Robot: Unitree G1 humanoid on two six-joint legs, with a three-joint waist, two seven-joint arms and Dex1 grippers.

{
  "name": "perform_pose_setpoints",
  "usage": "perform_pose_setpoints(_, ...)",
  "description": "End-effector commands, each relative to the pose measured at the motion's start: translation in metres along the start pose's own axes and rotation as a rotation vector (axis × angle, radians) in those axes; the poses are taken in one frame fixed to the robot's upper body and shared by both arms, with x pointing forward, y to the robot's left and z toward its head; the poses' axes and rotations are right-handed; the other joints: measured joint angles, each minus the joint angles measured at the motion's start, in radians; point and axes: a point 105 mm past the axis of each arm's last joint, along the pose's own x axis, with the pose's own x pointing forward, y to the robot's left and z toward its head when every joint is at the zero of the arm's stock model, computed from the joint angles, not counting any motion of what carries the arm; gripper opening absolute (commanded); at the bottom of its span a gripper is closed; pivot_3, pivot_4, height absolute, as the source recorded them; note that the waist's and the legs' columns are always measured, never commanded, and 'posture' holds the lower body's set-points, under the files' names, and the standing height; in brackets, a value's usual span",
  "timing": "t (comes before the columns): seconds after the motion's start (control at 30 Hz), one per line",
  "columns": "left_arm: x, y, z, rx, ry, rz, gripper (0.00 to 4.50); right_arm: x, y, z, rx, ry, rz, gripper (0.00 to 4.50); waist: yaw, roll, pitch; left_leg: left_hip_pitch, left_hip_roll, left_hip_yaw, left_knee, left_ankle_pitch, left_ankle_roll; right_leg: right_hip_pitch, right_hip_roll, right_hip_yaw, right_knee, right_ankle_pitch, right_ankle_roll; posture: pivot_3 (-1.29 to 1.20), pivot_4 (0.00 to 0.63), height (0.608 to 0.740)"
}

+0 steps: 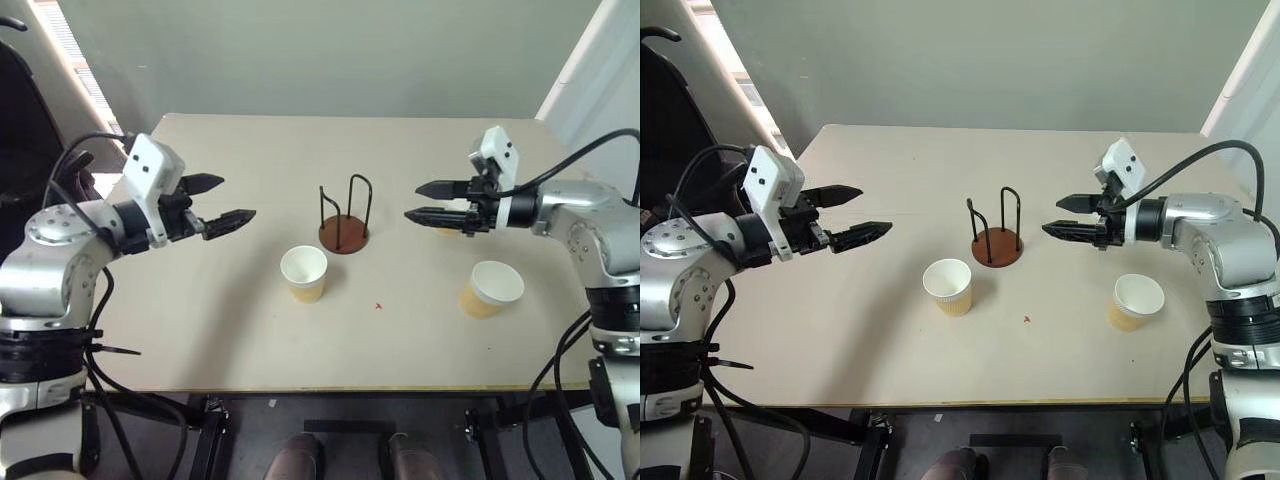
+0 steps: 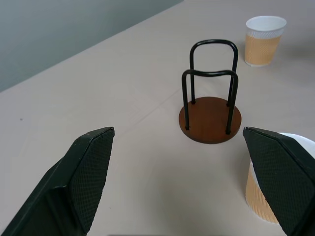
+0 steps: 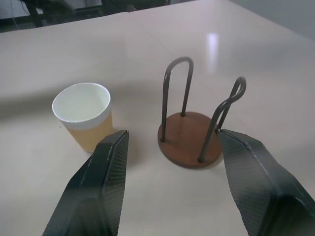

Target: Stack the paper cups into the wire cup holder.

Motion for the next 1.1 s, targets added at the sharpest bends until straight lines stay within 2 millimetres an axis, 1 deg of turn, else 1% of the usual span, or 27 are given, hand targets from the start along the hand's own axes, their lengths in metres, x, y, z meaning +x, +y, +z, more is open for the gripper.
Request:
perform_pose_setpoints(0.03,-0.008,0.009,0.011,0.019,-0.037,0.040,4.50,-0.014,-0.005,0.024,-0.077,-0.049,-0.053,2.95,0.000,0.000,0.000,0.000,0.000,0.000,0.000,0.000,0.000,0.000,0.000,0.000,0.000,0.000,0.000,0.00,0.150,0.740)
perform_pose_setpoints(0.13,-0.006,0.007,0.006,0.001,-0.037,0.052,4.50,-0.017,-0.006,0.019,-0.065,-0.051,-0.085,2.95,0.000,0.000,0.000,0.000,0.000,0.000,0.000,0.000,0.000,0.000,0.000,0.000,0.000,-0.001,-0.001,0.00,0.150,0.740)
perform_pose_setpoints(0.23,0.003,-0.003,0.014,-0.012,-0.065,0.030,4.50,-0.018,-0.008,0.015,-0.058,-0.046,-0.101,2.95,0.000,0.000,0.000,0.000,0.000,0.000,0.000,0.000,0.000,0.000,0.000,0.000,0.000,-0.001,-0.002,0.00,0.150,0.740)
perform_pose_setpoints(0.33,0.015,-0.014,0.020,-0.027,-0.084,0.009,4.50,-0.021,-0.011,0.017,-0.064,-0.043,-0.110,2.95,0.000,0.000,0.000,0.000,0.000,0.000,0.001,0.000,0.000,0.000,0.000,0.000,0.001,-0.001,-0.001,0.00,0.150,0.740)
perform_pose_setpoints(0.37,0.020,-0.020,0.022,-0.036,-0.092,-0.012,4.50,-0.022,-0.011,0.019,-0.068,-0.042,-0.110,2.95,0.001,0.000,0.000,0.000,0.000,0.000,0.001,0.000,0.000,0.001,0.000,0.000,0.001,0.000,-0.001,0.00,0.150,0.740)
perform_pose_setpoints(0.47,0.033,-0.052,0.031,-0.039,-0.124,-0.165,4.50,-0.028,-0.009,0.020,-0.075,-0.028,-0.122,2.95,0.002,0.000,0.000,0.000,0.000,0.000,0.001,0.001,0.000,0.001,0.000,0.000,0.001,0.001,0.000,0.00,0.150,0.740)
perform_pose_setpoints(0.5,0.035,-0.057,0.030,-0.040,-0.119,-0.188,4.50,-0.030,-0.008,0.018,-0.074,-0.022,-0.127,2.95,0.002,0.000,0.000,0.000,0.000,0.000,0.001,0.001,0.000,0.001,0.000,0.000,0.000,0.001,0.001,0.00,0.150,0.740)
perform_pose_setpoints(0.6,0.041,-0.059,0.023,-0.055,-0.072,-0.209,4.50,-0.032,-0.006,0.017,-0.068,-0.010,-0.142,2.95,0.002,0.000,0.000,0.001,0.000,0.000,0.000,0.001,-0.001,0.001,0.000,0.000,0.001,0.004,0.005,0.00,0.150,0.740)
perform_pose_setpoints(0.7,0.049,-0.060,0.019,-0.048,-0.036,-0.223,4.50,-0.036,-0.004,0.020,-0.064,-0.013,-0.150,2.95,0.002,0.000,0.000,0.002,0.000,0.000,0.000,0.001,-0.002,0.001,0.000,0.000,0.001,0.004,0.006,0.00,0.150,0.740)
perform_pose_setpoints(0.8,0.059,-0.062,0.018,-0.051,-0.025,-0.215,4.50,-0.039,-0.004,0.016,-0.058,-0.004,-0.170,2.95,0.002,0.000,0.000,0.002,0.000,0.000,0.000,0.002,-0.001,0.001,0.000,0.000,0.001,0.004,0.005,0.00,0.150,0.740)
perform_pose_setpoints(1.0,0.084,-0.067,0.019,-0.054,-0.020,-0.209,4.50,-0.044,-0.003,0.021,-0.052,-0.020,-0.188,2.95,0.005,0.000,0.000,0.001,0.000,0.000,0.001,0.003,0.000,0.002,-0.001,0.000,0.000,0.005,0.005,0.00,0.150,0.740)
perform_pose_setpoints(1.1,0.094,-0.065,0.017,-0.068,-0.001,-0.197,4.50,-0.044,-0.004,0.021,-0.055,-0.019,-0.192,2.95,0.005,0.000,0.000,0.001,0.000,0.001,0.001,0.003,0.000,0.002,-0.001,0.000,0.000,0.005,0.005,0.00,0.150,0.740)
